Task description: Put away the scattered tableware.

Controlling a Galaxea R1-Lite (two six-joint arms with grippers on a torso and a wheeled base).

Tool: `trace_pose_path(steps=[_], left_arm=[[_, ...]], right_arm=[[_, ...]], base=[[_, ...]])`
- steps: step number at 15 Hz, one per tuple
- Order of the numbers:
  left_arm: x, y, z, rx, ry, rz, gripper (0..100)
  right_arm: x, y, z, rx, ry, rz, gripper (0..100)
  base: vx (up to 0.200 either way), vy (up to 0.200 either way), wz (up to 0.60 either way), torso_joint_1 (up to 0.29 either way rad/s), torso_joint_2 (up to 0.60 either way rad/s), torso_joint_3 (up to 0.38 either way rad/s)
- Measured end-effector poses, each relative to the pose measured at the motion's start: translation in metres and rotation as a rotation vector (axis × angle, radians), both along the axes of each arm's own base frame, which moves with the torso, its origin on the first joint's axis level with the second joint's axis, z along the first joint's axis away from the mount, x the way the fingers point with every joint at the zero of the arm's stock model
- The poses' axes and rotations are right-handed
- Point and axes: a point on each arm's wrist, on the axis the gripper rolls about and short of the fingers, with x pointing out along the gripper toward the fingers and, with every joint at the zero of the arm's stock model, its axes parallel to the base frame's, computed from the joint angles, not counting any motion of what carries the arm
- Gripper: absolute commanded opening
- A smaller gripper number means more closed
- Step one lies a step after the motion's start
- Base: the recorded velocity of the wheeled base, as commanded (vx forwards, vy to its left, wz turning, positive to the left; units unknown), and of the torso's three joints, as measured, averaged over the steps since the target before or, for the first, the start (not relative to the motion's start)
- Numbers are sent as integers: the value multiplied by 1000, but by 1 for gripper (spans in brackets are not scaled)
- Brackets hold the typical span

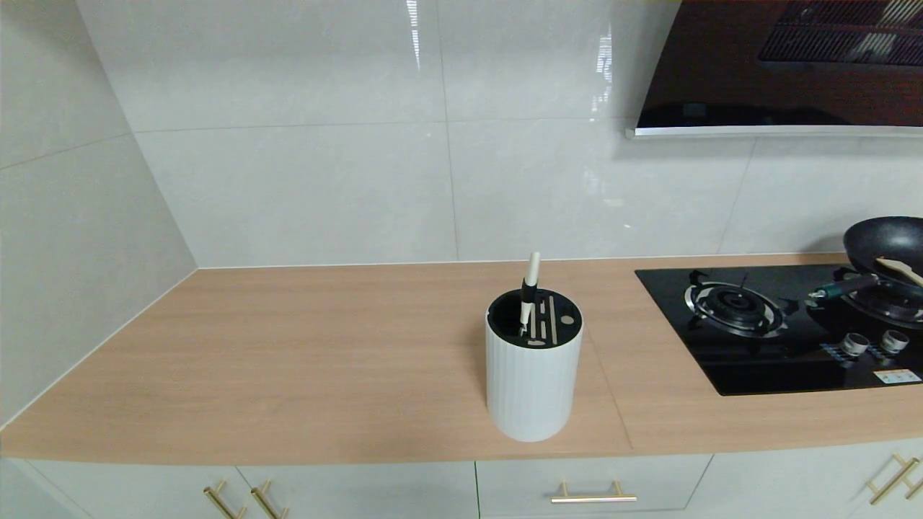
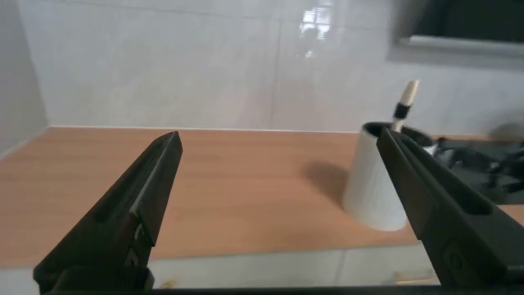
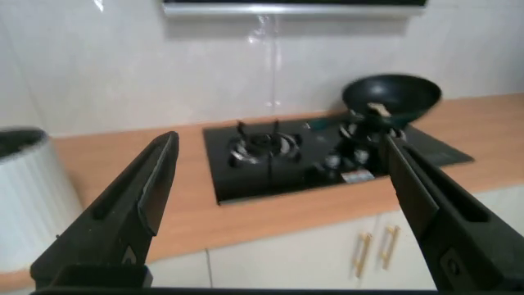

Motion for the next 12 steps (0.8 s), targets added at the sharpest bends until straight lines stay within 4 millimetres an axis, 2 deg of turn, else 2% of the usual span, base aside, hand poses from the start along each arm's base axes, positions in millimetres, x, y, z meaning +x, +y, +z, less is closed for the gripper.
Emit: trace_pose_path(steps=[2, 4, 7, 12], left_arm=[[5, 3, -19, 46, 87, 128, 100], [6, 4, -34, 70, 215, 173, 100], [7, 3, -36, 48, 219, 163, 100], [7, 3, -36, 35, 219, 162, 100]], right_arm=[[7, 1, -20, 17, 27, 40, 100], [10, 3, -36, 59, 122, 118, 100], [11, 5, -47, 55, 213, 231, 100], [11, 5, -47, 62, 213, 242, 100]], base=[[0, 0, 0, 0, 0, 0], [0, 0, 0, 0, 0, 0], [0, 0, 0, 0, 0, 0], [0, 0, 0, 0, 0, 0]])
